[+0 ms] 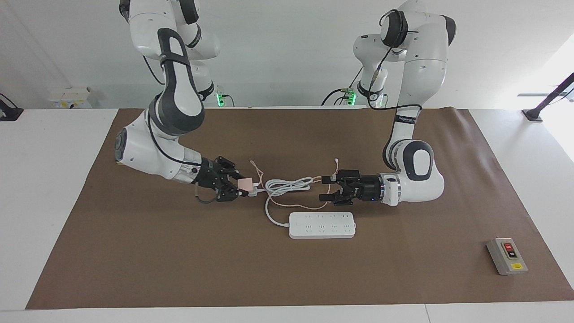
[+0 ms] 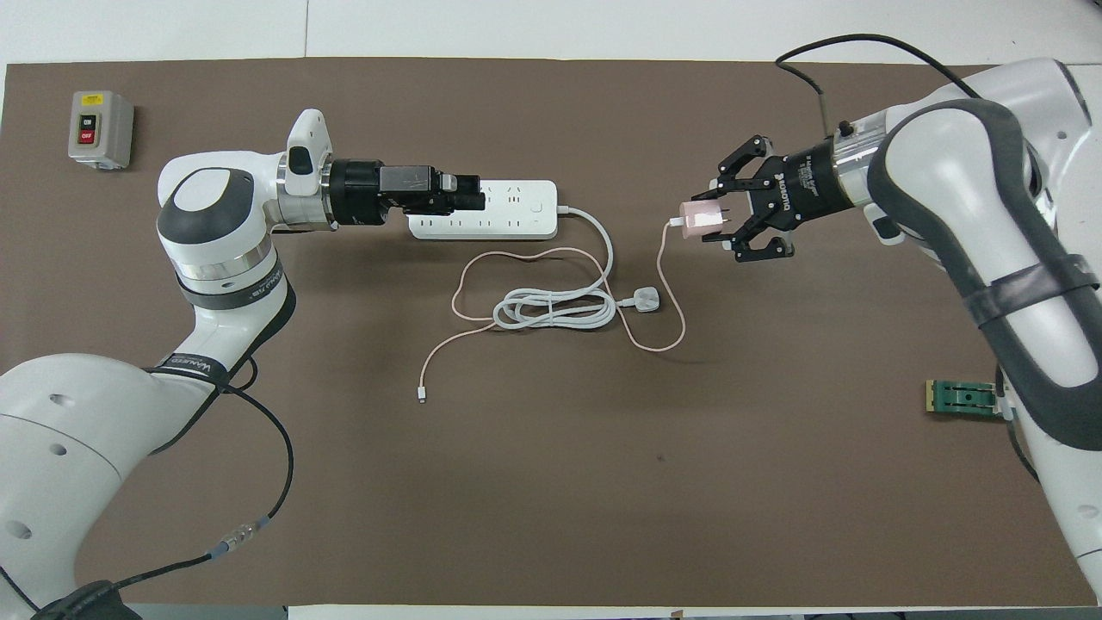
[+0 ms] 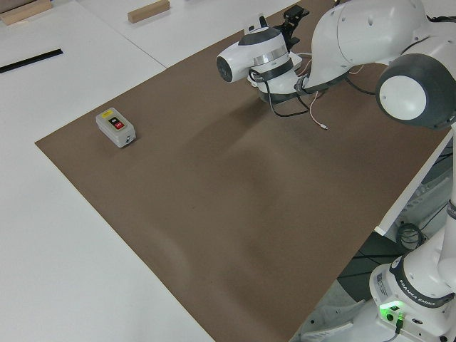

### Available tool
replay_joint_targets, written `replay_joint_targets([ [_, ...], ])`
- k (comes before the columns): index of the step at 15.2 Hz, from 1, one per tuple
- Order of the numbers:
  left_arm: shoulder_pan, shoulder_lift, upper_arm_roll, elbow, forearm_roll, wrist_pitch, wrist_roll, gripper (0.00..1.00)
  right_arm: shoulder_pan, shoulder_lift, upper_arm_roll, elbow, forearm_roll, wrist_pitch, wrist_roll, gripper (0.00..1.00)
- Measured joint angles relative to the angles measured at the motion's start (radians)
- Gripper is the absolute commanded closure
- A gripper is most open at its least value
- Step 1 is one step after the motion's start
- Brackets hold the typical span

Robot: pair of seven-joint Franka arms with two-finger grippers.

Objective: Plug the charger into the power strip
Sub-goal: 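Carry the pink charger with the right gripper toward the left gripper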

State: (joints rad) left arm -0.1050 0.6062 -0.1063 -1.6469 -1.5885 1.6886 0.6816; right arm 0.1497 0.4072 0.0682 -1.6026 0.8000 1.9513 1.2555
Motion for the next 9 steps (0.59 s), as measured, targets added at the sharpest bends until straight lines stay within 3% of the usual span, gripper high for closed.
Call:
replay_joint_targets([
  [9, 0.005, 0.0, -0.007, -0.007, 0.0, -0.001, -0.033, 0.0, 0.201, 0.004, 0.0, 0.014, 0.006, 0.193, 0.172, 1.0],
])
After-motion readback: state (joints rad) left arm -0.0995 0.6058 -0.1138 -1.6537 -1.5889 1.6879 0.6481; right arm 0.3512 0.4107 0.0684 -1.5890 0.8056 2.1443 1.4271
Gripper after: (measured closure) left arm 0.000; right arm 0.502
